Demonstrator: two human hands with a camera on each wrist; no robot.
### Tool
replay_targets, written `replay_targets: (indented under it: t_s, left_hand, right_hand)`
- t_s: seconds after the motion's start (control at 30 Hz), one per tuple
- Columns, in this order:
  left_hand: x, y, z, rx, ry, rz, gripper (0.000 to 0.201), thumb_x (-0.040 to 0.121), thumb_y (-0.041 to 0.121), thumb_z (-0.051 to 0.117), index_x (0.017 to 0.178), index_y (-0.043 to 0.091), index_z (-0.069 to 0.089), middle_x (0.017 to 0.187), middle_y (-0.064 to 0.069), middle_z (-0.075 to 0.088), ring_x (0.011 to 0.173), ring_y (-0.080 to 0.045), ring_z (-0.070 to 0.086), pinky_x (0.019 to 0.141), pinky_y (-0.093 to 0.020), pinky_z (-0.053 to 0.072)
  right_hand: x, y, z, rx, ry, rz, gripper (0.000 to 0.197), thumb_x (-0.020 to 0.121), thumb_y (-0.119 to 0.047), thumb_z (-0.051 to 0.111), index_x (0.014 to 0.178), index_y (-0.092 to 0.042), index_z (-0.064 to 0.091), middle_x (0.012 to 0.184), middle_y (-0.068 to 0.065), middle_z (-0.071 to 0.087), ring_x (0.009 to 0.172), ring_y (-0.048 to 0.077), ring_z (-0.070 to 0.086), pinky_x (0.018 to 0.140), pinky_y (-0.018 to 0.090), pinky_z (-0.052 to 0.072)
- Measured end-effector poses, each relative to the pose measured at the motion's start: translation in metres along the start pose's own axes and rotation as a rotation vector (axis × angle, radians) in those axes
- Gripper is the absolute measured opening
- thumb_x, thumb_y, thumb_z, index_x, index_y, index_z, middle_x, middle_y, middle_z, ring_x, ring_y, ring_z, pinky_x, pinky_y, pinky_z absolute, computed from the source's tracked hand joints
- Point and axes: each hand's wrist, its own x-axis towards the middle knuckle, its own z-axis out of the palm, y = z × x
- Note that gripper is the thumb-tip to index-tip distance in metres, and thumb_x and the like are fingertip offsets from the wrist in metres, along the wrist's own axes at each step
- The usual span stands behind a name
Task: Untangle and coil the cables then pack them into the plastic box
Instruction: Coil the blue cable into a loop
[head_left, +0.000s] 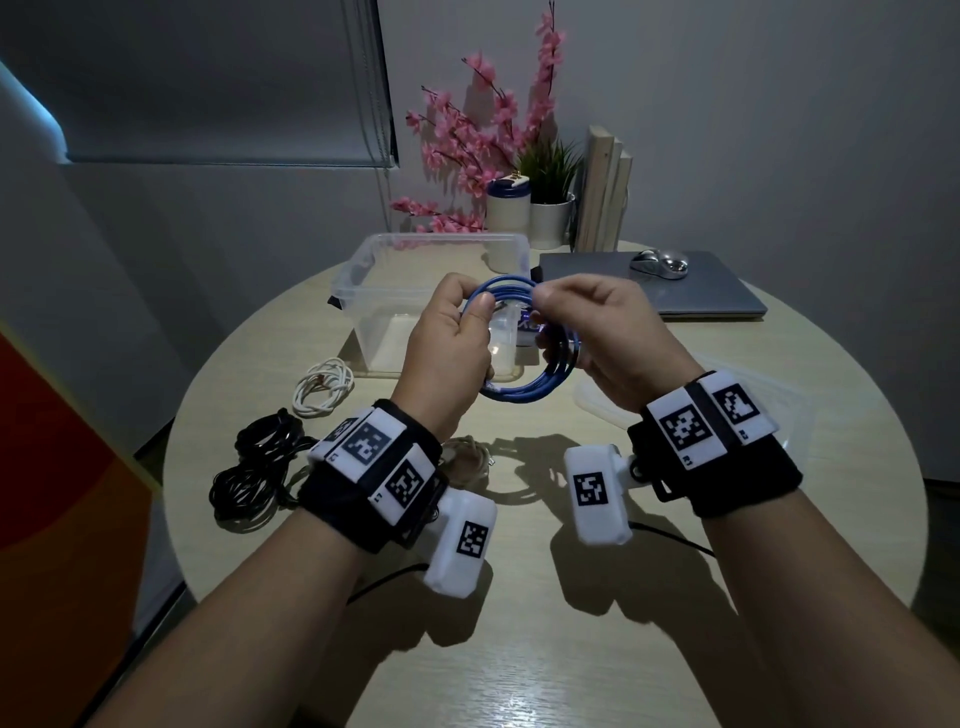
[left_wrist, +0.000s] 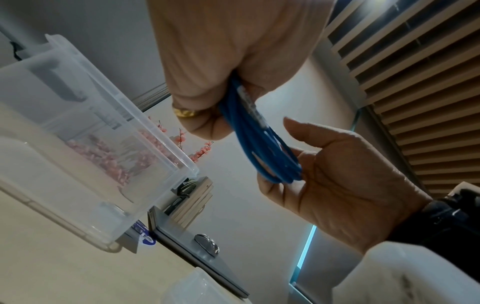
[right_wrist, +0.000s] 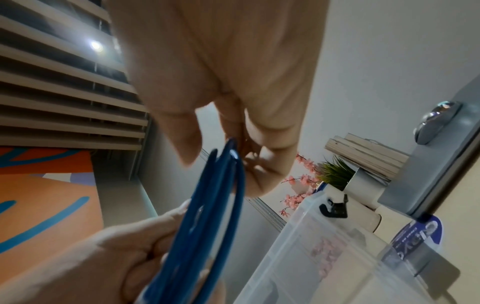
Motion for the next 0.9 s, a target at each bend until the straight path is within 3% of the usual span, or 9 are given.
replay_targets:
  t_s: [0.07,0.17,0.27,0.43,0.6,0.7,0.77,0.83,0.9]
  left_hand:
    - [0.0,0.0,0.001,-0.003,-0.004,-0.008,0.022,0.101,0.02,0.04,0.082,0.027,0.048,0.049,0.01,0.039,0.046,-0.015,0.037,0.057,-0.036,0.039]
    - [0.0,0.0,0.003,0.021,0.0,-0.005,0.021,0.1,0.021,0.04,0.081,0.027,0.047,0.049,0.011,0.04,0.048,-0.017,0.038,0.058,-0.037,0.04]
    - [0.002,-0.001,0.005,0.089,0.006,0.021,0.02,0.099,0.023,0.04,0.081,0.03,0.045,0.059,0.005,0.041,0.053,-0.018,0.039,0.058,-0.037,0.04]
    - [0.006,-0.003,0.005,0.232,0.012,0.013,0.018,0.1,0.023,0.039,0.082,0.029,0.038,0.064,0.003,0.042,0.059,-0.019,0.04,0.062,-0.04,0.037]
    - [0.004,0.0,-0.001,0.354,-0.066,-0.015,0.008,0.101,0.018,0.035,0.106,0.016,0.041,0.073,0.0,0.05,0.066,-0.019,0.046,0.064,-0.035,0.04]
    - [0.004,0.001,-0.003,0.384,-0.081,-0.022,0.01,0.101,0.018,0.035,0.109,0.015,0.04,0.075,-0.002,0.051,0.066,-0.018,0.048,0.064,-0.035,0.042]
    - [0.005,-0.001,-0.005,0.35,-0.076,-0.05,0.009,0.101,0.019,0.034,0.107,0.016,0.04,0.075,-0.003,0.051,0.067,-0.02,0.047,0.064,-0.037,0.043]
    - [0.006,-0.003,-0.005,0.292,-0.085,-0.092,0.009,0.101,0.019,0.034,0.108,0.017,0.04,0.075,-0.004,0.049,0.067,-0.021,0.046,0.064,-0.038,0.041]
    - [0.008,-0.004,-0.005,0.242,-0.112,-0.118,0.012,0.101,0.017,0.034,0.11,0.017,0.042,0.074,-0.004,0.047,0.066,-0.021,0.043,0.063,-0.038,0.039]
  right_hand:
    - [-0.001,0.004,0.0,-0.141,-0.03,-0.047,0.014,0.085,-0.005,0.066,0.097,0.002,0.066,0.076,0.015,0.06,0.062,0.018,0.054,0.057,0.028,0.048]
    - [0.001,0.008,0.001,-0.225,0.058,-0.059,0.007,0.085,-0.003,0.066,0.091,-0.002,0.068,0.066,0.012,0.061,0.052,0.014,0.054,0.054,0.027,0.047]
    - [0.001,0.011,0.006,-0.162,0.171,-0.049,0.005,0.086,-0.002,0.063,0.083,-0.004,0.066,0.06,0.009,0.058,0.048,0.014,0.054,0.05,0.027,0.048]
    - [0.002,0.011,0.011,-0.01,0.183,-0.014,0.004,0.087,0.0,0.062,0.085,-0.003,0.063,0.073,0.012,0.058,0.056,0.016,0.057,0.052,0.029,0.055]
    - [0.003,0.013,0.011,-0.062,0.186,-0.024,0.007,0.087,-0.003,0.063,0.081,-0.004,0.061,0.067,0.01,0.055,0.051,0.015,0.056,0.053,0.032,0.054]
    - [0.003,0.013,0.01,-0.096,0.133,-0.027,0.009,0.088,-0.004,0.063,0.079,-0.006,0.062,0.066,0.009,0.056,0.052,0.014,0.055,0.056,0.032,0.054]
    - [0.003,0.011,0.007,-0.033,0.043,0.008,0.005,0.09,-0.002,0.06,0.086,-0.001,0.062,0.07,0.011,0.057,0.057,0.015,0.056,0.061,0.033,0.052]
    - [0.004,0.008,0.004,0.086,-0.043,0.04,0.014,0.093,-0.001,0.054,0.102,0.005,0.061,0.077,0.012,0.06,0.064,0.017,0.061,0.067,0.033,0.047]
    - [0.005,0.008,0.001,0.134,-0.093,0.036,0.022,0.095,-0.001,0.048,0.115,0.001,0.057,0.079,0.008,0.065,0.068,0.018,0.065,0.065,0.029,0.044]
